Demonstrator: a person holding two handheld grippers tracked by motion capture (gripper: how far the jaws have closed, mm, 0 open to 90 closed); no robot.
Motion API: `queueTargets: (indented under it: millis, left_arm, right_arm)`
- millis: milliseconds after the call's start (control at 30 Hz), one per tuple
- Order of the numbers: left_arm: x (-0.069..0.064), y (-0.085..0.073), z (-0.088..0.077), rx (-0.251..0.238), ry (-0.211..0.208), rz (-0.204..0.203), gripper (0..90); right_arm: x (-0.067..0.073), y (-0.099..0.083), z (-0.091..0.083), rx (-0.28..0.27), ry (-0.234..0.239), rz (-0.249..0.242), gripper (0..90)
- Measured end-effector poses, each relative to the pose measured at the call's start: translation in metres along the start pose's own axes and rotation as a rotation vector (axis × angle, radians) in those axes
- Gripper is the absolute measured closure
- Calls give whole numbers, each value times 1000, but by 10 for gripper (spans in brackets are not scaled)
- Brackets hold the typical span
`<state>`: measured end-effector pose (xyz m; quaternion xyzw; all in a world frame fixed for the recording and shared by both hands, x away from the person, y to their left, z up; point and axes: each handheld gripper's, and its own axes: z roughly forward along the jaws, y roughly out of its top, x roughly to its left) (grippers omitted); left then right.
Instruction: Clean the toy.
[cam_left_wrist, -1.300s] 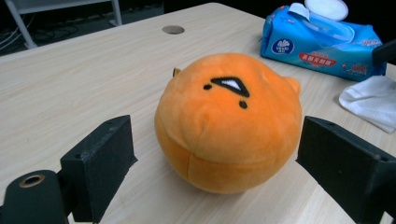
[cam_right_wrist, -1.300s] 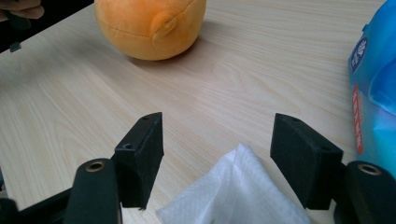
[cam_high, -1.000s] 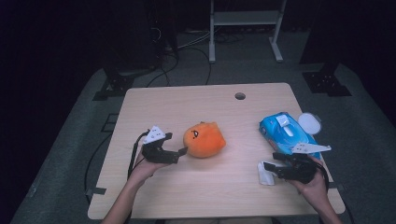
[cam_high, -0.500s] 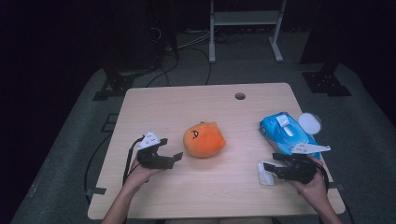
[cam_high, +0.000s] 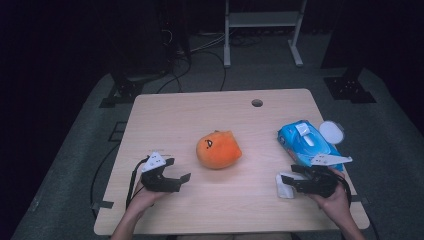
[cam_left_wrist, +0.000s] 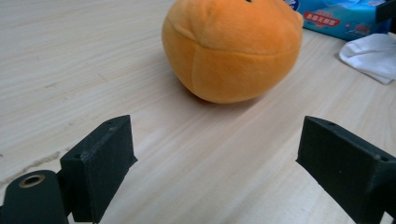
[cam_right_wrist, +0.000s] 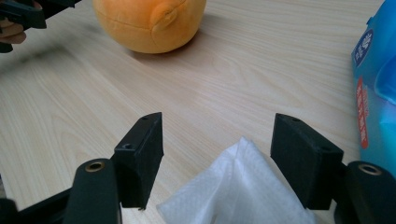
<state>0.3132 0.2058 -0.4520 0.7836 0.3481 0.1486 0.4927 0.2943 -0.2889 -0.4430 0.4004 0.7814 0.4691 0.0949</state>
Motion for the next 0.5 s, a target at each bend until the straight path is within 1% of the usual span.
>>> queueTargets:
  millis: [67,267,400,500]
  left_arm:
    - [-2,-2,0,7,0,12,104]
    - [-4,-8,6,24,7,12,97]
    - [-6,-11,10,40,4,27,95]
    - [-6,-11,11,39,4,32,94]
  right_arm:
    - [0,0,-1,-1,1,0,333]
    - [1,-2,-2,0,0,-1,333]
    - [2,-2,-2,-5,1,-2,333]
    - [2,-3,-3,-14,3,-6,334]
